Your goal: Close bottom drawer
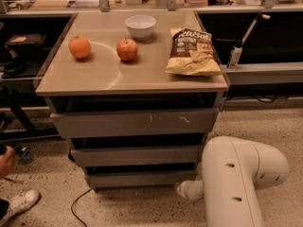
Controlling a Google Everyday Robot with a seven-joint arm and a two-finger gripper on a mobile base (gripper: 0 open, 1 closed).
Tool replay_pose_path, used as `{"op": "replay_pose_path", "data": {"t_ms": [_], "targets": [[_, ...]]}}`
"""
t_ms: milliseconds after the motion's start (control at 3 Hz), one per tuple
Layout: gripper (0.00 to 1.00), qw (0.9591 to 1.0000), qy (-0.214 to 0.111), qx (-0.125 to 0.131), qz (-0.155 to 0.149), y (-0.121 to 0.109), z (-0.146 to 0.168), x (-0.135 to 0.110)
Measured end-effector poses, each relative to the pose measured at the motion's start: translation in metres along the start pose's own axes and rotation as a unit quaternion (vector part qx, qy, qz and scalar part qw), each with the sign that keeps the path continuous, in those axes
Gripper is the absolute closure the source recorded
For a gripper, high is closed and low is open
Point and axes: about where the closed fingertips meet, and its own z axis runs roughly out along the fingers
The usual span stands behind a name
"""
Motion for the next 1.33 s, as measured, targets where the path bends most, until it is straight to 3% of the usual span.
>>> {"op": "replay_pose_path", "data": {"t_ms": [667,1000,1333], "targets": [[1.0,0.9999,0.008,0.005,0.003,-0.004,0.003,0.008],[1.0,0.9987,-0.043,-0.026,0.01,0.012,-0.015,-0.041],[1.0,0.9976,-0.055,-0.039,0.014,0.02,-0.019,-0.046]]}}
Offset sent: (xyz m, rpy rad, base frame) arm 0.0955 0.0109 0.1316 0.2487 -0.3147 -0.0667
